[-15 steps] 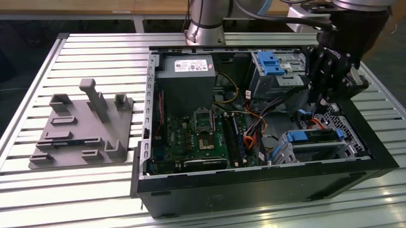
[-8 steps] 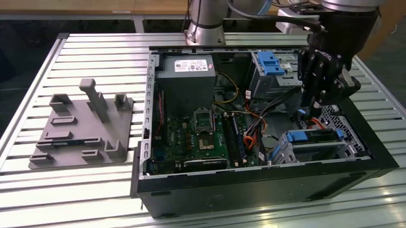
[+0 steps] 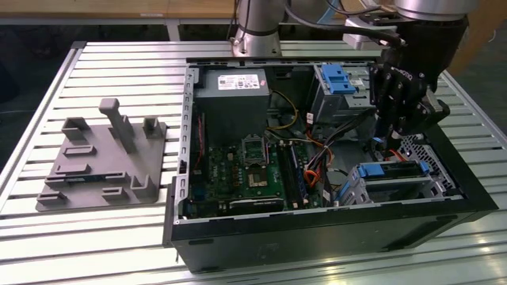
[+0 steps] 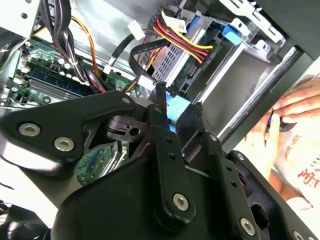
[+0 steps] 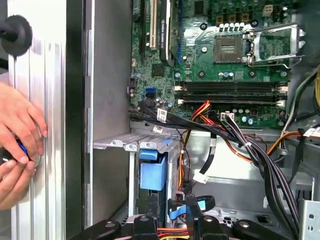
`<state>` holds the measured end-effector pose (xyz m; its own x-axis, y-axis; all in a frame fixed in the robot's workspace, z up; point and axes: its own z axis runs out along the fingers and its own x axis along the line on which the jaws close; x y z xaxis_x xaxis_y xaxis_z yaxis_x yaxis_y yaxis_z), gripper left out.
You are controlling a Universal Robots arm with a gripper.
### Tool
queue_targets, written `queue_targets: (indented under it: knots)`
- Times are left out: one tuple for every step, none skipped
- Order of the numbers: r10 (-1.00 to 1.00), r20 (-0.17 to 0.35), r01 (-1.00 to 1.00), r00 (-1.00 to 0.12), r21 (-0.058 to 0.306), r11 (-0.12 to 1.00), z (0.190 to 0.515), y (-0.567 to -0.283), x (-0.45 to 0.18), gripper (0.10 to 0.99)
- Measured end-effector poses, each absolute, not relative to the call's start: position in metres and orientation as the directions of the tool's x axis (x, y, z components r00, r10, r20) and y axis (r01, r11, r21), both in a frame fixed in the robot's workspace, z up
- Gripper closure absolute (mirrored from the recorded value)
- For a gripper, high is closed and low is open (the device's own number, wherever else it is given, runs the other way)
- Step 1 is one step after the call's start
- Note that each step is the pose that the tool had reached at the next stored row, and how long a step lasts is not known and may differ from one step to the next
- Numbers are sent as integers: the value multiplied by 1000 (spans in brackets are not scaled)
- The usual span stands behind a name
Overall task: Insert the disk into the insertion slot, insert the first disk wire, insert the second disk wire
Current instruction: 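Insert the second disk wire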
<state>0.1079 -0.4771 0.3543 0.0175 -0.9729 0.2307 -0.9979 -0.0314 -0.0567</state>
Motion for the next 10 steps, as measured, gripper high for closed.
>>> queue_targets:
  knots:
    - [-973, 231, -998, 25, -57, -39, 354, -477, 108, 725]
    - [-972, 232, -997, 31, -57, -45, 353, -476, 108, 725]
    - [-972, 233, -997, 35, -57, -49, 352, -476, 108, 725]
    - [-971, 236, -997, 37, -56, -52, 352, -474, 108, 725]
    - [-970, 239, -997, 38, -56, -53, 351, -473, 108, 725]
    - [-970, 242, -997, 38, -56, -53, 351, -472, 108, 725]
    - [-968, 247, -997, 38, -56, -53, 350, -470, 108, 725]
    - [-966, 254, -997, 38, -55, -53, 350, -470, 108, 725]
    - [-964, 262, -997, 38, -55, -54, 349, -469, 108, 725]
    - [-962, 270, -997, 38, -55, -54, 348, -469, 108, 725]
